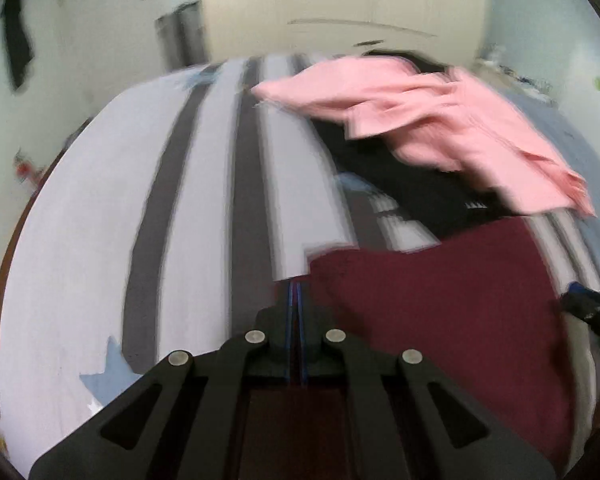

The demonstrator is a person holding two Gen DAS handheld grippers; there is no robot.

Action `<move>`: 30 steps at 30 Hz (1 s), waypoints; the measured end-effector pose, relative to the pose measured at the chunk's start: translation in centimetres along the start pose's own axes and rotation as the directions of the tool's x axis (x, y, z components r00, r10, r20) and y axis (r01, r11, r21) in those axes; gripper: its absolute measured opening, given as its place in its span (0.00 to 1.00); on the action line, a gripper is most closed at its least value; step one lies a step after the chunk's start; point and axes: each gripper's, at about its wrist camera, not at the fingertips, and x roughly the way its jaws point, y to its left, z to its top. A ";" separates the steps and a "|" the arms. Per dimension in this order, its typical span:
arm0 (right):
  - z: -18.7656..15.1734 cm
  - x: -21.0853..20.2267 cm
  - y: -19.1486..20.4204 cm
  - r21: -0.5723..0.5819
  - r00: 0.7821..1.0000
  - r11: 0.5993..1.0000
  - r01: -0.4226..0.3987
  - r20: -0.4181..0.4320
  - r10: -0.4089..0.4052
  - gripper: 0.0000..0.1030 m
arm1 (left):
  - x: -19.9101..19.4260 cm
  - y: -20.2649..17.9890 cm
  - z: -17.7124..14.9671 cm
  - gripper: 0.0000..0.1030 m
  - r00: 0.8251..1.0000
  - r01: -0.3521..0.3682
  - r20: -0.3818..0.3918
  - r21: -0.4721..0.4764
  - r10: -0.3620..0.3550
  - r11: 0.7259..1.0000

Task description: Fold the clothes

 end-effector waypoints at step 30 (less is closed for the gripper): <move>1.6 4.1 0.7 -0.093 0.996 0.992 0.090 -0.006 -0.091 0.37 | 2.7 -1.7 -1.0 0.02 0.993 0.117 -0.020 0.072 -0.116 0.991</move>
